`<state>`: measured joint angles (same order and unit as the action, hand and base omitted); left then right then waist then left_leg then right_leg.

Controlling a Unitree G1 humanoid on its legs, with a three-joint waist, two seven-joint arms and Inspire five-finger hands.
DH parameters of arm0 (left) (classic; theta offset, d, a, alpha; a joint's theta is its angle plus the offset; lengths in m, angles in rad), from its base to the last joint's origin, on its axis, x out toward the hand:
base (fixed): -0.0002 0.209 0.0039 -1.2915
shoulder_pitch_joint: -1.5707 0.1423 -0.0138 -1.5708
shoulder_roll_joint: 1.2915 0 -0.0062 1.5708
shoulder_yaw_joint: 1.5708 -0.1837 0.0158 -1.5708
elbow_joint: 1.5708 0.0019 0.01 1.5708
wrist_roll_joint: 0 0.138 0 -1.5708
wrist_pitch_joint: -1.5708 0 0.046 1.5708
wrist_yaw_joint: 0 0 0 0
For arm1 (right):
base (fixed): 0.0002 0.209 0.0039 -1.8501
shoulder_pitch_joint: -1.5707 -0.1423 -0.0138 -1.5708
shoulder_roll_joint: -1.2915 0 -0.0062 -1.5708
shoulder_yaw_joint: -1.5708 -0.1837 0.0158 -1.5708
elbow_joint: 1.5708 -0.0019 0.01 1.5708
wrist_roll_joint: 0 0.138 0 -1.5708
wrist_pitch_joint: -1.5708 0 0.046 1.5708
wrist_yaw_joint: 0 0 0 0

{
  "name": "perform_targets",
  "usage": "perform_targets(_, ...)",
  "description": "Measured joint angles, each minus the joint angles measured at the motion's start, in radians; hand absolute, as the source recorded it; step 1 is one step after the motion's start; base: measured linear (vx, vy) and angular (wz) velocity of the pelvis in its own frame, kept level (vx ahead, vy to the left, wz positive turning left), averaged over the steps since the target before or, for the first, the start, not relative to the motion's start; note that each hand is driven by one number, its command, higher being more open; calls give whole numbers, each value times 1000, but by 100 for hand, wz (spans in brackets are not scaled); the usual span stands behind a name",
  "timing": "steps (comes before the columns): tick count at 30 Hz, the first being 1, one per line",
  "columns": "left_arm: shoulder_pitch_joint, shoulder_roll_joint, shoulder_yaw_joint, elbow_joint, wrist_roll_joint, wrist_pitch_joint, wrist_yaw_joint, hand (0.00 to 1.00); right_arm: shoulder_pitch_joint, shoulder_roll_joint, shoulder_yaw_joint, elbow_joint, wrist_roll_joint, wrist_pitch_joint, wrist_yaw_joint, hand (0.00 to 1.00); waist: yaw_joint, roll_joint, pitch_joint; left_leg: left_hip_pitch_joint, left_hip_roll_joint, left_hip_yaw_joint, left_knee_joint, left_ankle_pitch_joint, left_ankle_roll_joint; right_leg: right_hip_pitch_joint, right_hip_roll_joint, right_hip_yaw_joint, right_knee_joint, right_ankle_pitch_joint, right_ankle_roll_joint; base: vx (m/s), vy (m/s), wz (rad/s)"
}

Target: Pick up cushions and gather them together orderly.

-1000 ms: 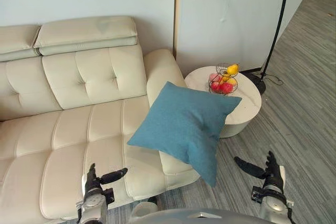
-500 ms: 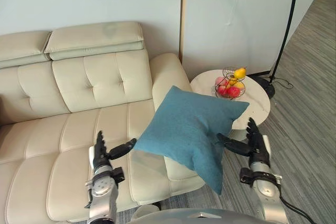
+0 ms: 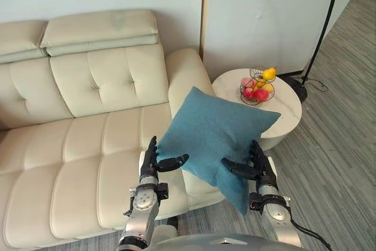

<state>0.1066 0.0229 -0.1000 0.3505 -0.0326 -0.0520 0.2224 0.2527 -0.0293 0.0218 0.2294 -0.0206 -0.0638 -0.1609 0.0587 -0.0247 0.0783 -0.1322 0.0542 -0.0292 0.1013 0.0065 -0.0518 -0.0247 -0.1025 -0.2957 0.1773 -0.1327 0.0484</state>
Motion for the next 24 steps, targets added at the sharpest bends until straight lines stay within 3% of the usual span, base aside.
perform_targets(3,-35,8,-6,0,36,10,22,100,1,21,1,-27,-20,11,-17,100,-1,-2,28,-34,9,22,13,-2,-3,-47,3,24,20,0,-3,-24,2,-21)
perform_targets(4,-45,14,-9,0,43,13,29,0,6,28,2,-43,-23,13,-25,100,-2,-3,41,-37,11,28,17,-4,-3,-53,3,29,24,0,-4,-40,7,-22)
perform_targets(6,-58,18,-11,0,44,14,42,0,12,30,12,-74,-30,15,-38,100,-2,-4,51,-64,18,45,36,-13,-2,-89,3,46,42,-2,-6,-43,13,-23)
perform_targets(7,-63,20,-12,0,45,15,48,0,12,30,18,-89,-33,15,-43,0,-3,-4,59,-73,18,53,44,-16,-2,-101,3,55,49,-2,-6,-29,21,-25)
perform_targets(14,-123,71,-56,11,46,18,88,0,-11,41,44,-108,-58,15,-83,0,-1,-11,99,-138,24,82,82,-33,2,-176,0,88,72,3,-6,-14,16,-14)
perform_targets(24,-209,124,-130,28,18,2,94,0,-170,28,70,-5,-17,0,-105,0,-1,-17,127,-147,13,103,80,-32,6,-182,-1,113,30,35,2,-9,30,-7)
